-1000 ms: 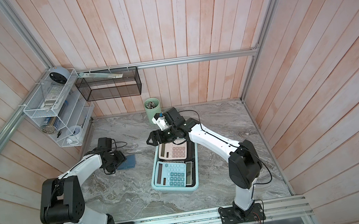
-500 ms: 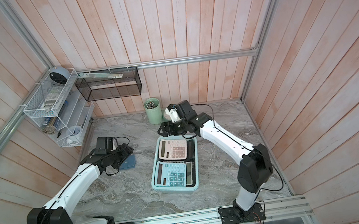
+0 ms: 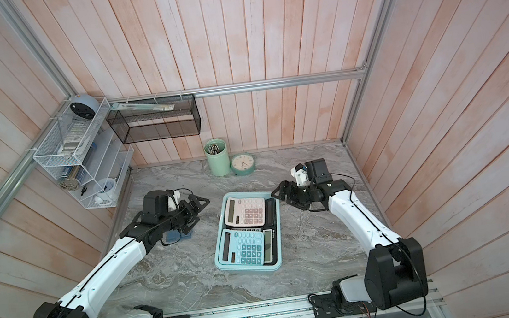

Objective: Put the calculator in the storage box
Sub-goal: Move the distractor to the center of the board, then adjust the storage box at the center of the board.

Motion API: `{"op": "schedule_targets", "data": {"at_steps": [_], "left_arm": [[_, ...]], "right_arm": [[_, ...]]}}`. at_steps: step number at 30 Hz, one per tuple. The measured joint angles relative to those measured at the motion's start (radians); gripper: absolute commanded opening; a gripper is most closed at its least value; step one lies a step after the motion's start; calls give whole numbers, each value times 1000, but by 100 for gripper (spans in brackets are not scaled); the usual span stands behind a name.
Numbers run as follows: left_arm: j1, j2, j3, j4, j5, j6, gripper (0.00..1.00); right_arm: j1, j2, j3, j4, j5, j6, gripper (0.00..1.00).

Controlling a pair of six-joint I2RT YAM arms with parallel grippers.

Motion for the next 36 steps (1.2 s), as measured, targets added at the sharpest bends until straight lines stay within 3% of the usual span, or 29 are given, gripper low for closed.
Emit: {"op": "schedule_targets", "data": {"at_steps": [9,16,24,36], "left_arm": [[-10,127,14,51,142,-214,100],[-33,216,85,21,201,-250,100],[-164,328,203,47,214,-321,100],[-290,460,273,248,180,-447,100]], "right_arm": [[65,-66,-79,-27,-105,32,81],[80,-29,-57,-116,-79,10,77],[80,33,6,-200,-62,11,73],[-58,14,43,-391,68,-16,72]]}}
